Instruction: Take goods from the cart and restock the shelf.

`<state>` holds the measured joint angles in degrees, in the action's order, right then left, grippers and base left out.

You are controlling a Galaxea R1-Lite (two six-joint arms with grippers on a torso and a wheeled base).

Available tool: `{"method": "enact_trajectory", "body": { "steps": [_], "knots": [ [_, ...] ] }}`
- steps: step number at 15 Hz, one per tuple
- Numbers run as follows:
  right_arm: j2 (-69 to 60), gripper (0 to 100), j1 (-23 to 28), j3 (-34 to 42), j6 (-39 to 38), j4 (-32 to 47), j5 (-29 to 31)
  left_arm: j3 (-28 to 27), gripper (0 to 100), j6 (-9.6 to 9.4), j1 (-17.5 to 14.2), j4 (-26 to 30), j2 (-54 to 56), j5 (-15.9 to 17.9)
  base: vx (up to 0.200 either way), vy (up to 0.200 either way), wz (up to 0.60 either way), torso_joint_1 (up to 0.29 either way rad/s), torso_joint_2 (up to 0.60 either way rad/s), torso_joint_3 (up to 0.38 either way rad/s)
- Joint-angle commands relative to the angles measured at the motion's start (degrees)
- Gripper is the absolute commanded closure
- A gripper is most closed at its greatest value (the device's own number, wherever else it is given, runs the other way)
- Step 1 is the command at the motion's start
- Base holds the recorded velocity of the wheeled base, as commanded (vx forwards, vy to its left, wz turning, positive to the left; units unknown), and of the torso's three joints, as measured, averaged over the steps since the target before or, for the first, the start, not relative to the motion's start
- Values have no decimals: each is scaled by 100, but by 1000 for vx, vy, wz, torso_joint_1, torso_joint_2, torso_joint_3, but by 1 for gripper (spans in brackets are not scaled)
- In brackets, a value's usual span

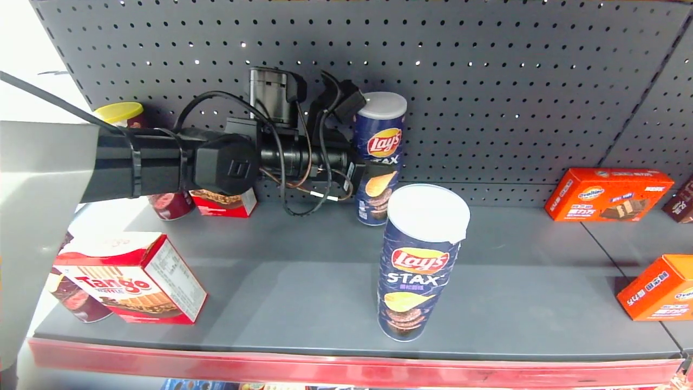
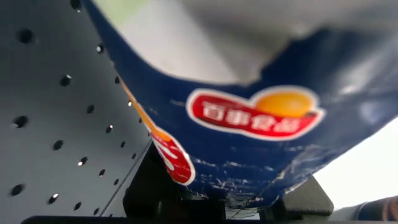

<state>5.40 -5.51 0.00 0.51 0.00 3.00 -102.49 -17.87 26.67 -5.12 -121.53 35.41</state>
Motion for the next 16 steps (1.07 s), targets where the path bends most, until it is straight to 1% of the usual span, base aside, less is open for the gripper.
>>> {"method": "enact_trajectory", "body": {
  "steps": [1, 6, 7, 8, 9, 11, 12, 13, 16],
  "knots": [
    [14, 0, -3, 0, 2, 0, -1, -114, 100, -6, 49, -7, -169, 1, 0, 0, 0, 0, 0, 0],
    [14, 0, -3, 0, 2, 0, -1, -193, 100, -6, 119, -15, -293, 1, 0, 0, 0, 0, 0, 0],
    [14, 0, -3, 0, 2, 0, -1, -193, 100, -85, 119, -15, -319, 1, 0, 0, 0, 0, 0, 0],
    [14, 0, -3, 0, 2, 0, -1, -193, 100, -94, 128, -15, -319, 1, 0, 0, 0, 0, 0, 0],
    [14, 0, -3, 0, 2, 0, -1, -175, 100, -155, 136, -15, -345, 1, 0, 0, 0, 0, 0, 0],
    [14, 0, -3, 0, 2, 0, -1, -131, 100, -173, 172, -24, -389, -8, 0, 0, 0, 0, 0, 0],
    [14, 0, -3, 0, 2, 0, -1, -114, 0, -261, 172, -15, -389, -17, 0, 0, 0, 0, 0, 0],
    [14, 0, -3, 0, 2, 0, -1, -114, 0, -349, 172, -15, -389, -35, 0, 0, 0, 0, 0, 0],
    [14, 0, -3, 0, 2, 0, -1, -70, 0, -357, 136, -24, -354, -70, 0, 0, 0, 0, 0, 0]
  ]
}}
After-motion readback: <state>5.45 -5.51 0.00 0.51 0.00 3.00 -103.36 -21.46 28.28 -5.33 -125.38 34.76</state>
